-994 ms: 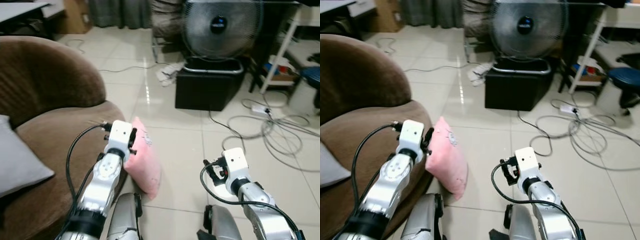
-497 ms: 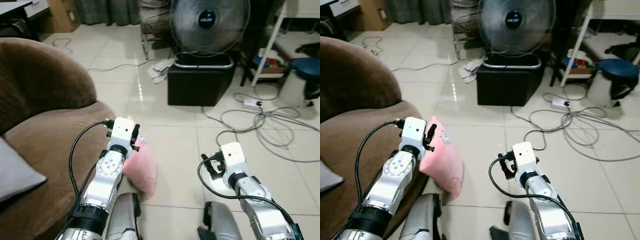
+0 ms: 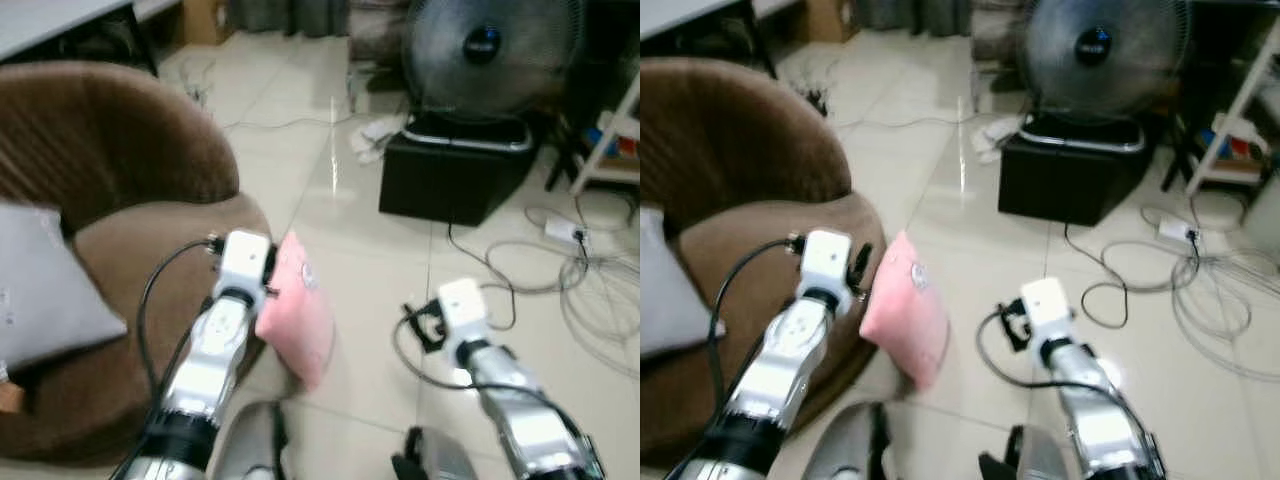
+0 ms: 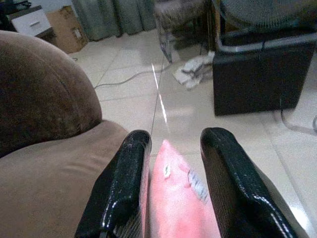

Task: Move the pillow to the sofa from floor

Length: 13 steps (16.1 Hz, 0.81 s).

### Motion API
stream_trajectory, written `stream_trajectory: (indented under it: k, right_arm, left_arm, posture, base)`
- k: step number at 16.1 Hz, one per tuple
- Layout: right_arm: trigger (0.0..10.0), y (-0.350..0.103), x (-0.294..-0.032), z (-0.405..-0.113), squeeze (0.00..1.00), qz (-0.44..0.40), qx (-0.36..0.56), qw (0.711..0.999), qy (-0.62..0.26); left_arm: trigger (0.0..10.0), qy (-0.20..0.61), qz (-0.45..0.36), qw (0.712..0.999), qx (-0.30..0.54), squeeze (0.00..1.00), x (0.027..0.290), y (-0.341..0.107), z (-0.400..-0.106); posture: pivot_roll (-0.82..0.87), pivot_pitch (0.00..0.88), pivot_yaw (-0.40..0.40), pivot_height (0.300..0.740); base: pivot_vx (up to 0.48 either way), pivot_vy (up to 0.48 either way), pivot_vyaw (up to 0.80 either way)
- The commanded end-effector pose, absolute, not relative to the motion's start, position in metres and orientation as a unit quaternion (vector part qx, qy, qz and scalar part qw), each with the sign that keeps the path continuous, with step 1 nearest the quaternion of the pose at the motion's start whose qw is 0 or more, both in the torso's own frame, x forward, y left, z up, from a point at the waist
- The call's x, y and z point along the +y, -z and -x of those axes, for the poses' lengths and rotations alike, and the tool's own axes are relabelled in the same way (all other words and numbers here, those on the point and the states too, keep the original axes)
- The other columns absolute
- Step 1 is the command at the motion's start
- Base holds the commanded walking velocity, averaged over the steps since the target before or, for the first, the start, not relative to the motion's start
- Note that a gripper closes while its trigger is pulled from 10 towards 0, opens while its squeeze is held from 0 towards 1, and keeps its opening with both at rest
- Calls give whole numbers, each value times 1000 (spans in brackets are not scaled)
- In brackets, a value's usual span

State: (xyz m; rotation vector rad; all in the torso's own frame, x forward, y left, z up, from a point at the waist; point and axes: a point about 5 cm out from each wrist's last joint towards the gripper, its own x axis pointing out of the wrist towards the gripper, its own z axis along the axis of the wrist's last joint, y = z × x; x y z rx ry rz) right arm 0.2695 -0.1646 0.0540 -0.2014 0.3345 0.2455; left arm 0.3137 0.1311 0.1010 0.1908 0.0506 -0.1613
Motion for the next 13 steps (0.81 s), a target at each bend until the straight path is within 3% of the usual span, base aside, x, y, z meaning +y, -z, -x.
stream_trajectory:
  k: [1, 8, 13]
  right_arm:
    - [10000, -56, -152, -273, 0, 93, 158, 972, -145]
    - [10000, -52, -146, -282, 0, 107, 166, 964, -179]
    - [10000, -46, -154, -277, 0, 90, 181, 967, -155]
  left_arm:
    - [10000, 54, -101, 993, 40, 0, 148, -94, -309]
    - [10000, 27, -111, 992, 45, 0, 155, -90, -295]
    - [10000, 40, -93, 994, 42, 0, 153, -93, -296]
  posture:
    - [14, 0, 30, 585]
    - [66, 0, -33, 585]
    - [45, 0, -4, 585]
  base:
    - [0, -405, 800]
    - [0, -395, 800]
    - [0, 0, 99]
